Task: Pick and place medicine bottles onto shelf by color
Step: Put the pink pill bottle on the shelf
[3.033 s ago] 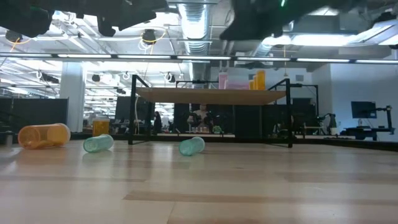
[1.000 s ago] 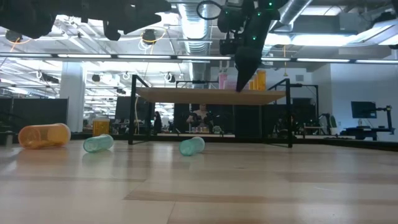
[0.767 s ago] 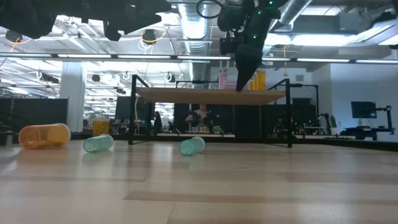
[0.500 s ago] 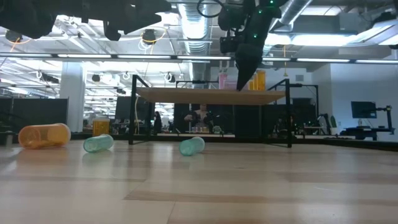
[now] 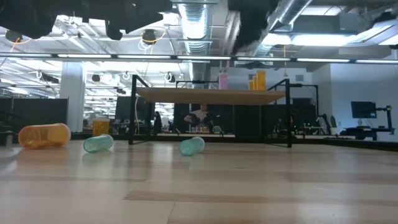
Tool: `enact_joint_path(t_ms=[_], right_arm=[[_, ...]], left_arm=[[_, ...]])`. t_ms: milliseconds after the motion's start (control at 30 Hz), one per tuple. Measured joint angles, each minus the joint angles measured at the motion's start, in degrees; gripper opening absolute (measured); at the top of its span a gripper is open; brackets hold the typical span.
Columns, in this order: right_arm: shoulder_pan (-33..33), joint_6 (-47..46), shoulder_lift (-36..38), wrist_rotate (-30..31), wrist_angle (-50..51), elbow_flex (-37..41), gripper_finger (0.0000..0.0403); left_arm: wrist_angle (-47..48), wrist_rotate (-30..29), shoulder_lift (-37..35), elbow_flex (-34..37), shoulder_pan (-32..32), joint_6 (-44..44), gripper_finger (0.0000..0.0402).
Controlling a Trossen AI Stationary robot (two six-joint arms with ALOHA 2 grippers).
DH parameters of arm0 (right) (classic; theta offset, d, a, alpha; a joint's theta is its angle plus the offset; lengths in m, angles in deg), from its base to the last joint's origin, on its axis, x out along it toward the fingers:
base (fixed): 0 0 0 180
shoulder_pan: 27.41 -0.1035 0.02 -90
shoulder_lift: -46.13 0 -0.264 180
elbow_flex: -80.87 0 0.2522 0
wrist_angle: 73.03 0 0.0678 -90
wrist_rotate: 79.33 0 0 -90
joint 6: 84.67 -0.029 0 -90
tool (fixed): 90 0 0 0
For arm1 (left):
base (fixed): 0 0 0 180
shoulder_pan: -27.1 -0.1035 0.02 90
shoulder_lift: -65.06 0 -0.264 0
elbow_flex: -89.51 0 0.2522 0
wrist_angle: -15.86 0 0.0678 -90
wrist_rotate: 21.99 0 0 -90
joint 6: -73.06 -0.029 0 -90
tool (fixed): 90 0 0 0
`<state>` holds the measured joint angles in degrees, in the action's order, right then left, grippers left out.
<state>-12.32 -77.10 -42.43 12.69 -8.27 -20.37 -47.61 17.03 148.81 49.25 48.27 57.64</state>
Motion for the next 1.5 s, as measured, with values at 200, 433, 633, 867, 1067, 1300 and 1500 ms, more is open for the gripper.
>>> enact_joint_path(t_ms=[200,433,633,867,1067,1300,1500], right_arm=[[-7.0,-0.7,5.6,-2.2,-8.4,1.5,0.0113],[-15.4,-3.0,11.8,-2.2,-22.0,10.4,0.0113],[-21.2,-4.2,15.8,-2.2,-42.2,25.5,0.0113],[-23.4,-6.2,17.4,-2.1,-67.1,40.7,0.0113],[-25.0,-7.7,15.9,-1.9,-78.1,44.6,0.0113],[-26.8,-7.6,13.6,0.8,-80.2,44.9,0.0113],[-26.7,-7.6,10.6,1.0,-82.6,44.6,0.0113]], left_arm=[[-0.3,7.5,0.0,0.0,0.0,2.0,0.0217],[-0.7,17.8,0.0,0.0,-0.9,5.3,0.0217],[7.1,24.5,0.0,-3.6,-2.3,8.9,0.022],[19.6,23.9,0.8,-10.2,-2.4,9.9,0.0258],[17.8,24.1,2.2,-10.6,-2.8,10.6,0.0283],[11.1,27.2,8.3,-12.7,-3.4,10.6,0.0287],[11.3,27.0,10.2,-15.4,-3.4,9.7,0.0287]])
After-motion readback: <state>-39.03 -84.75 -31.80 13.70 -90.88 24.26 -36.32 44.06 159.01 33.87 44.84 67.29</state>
